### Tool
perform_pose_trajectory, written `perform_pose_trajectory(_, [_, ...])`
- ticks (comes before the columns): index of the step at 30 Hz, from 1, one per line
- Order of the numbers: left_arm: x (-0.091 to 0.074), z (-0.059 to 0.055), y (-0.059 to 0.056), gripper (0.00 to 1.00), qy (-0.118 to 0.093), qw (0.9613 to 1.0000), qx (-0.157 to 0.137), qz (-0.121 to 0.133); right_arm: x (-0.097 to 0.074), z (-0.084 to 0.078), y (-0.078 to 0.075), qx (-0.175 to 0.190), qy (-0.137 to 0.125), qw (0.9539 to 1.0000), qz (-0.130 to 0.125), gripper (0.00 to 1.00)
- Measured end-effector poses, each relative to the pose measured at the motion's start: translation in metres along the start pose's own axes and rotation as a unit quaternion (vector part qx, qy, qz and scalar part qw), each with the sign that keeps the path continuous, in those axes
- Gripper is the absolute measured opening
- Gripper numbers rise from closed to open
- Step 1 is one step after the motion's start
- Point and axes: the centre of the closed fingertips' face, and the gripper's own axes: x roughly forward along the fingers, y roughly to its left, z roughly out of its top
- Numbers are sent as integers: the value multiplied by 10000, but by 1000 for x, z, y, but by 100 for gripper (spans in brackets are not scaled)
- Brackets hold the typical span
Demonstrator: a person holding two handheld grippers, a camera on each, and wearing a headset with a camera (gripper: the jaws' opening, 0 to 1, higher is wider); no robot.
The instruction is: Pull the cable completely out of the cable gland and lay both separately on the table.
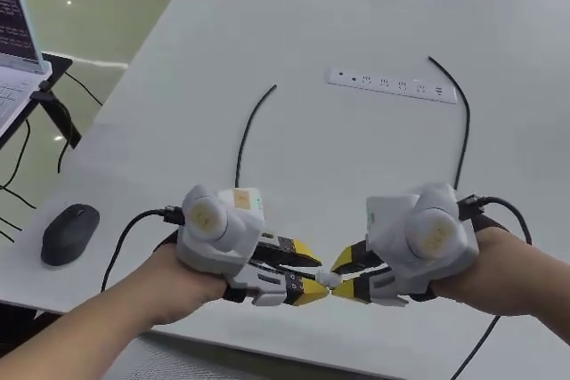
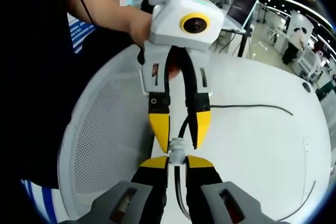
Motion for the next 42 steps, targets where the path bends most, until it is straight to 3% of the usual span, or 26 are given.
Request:
perform_pose_trajectory(6, [3,1,-6,16,-49,9998,143,-88,-1,-2,-1,-123,-28,9999,1,6])
perform_pose_trajectory(15, [3,1,-5,15,-18,9997,236,60,2,-4,-2,-346,-114,9993,-126,7])
perform_pose_trajectory(25, [0,6,-2,15,-79,9994,309,135,-7,-3,-9,143,-524,9984,-169,9])
perform_pose_trajectory(29, [0,8,1,15,-32,9988,461,158,-15,-3,-17,661,-866,9938,-213,15])
perform_pose_trajectory(31, [0,10,1,15,-14,9984,550,161,-19,-4,-16,928,-1019,9904,-53,14])
perform_pose_trajectory(33, [0,11,1,15,0,9980,605,173,-24,-3,-20,1333,-1306,9824,43,14])
perform_pose_trajectory(35, [0,11,1,15,10,9980,606,187,-28,-2,-21,1809,-1553,9708,254,14])
perform_pose_trajectory(36, [0,12,1,15,14,9979,611,191,-31,-1,-21,2137,-1732,9603,457,13])
perform_pose_trajectory(38, [0,12,0,15,23,9979,623,196,-34,0,-22,2408,-1904,9496,641,14])
perform_pose_trajectory(39, [0,12,-1,15,32,9978,637,200,-34,0,-22,2619,-1963,9416,787,14])
perform_pose_trajectory(41, [0,12,-2,15,63,9975,667,208,-32,-1,-22,2769,-2012,9350,930,13])
perform_pose_trajectory(42, [0,12,-3,15,79,9974,687,195,-31,-1,-22,2898,-2044,9295,1013,14])
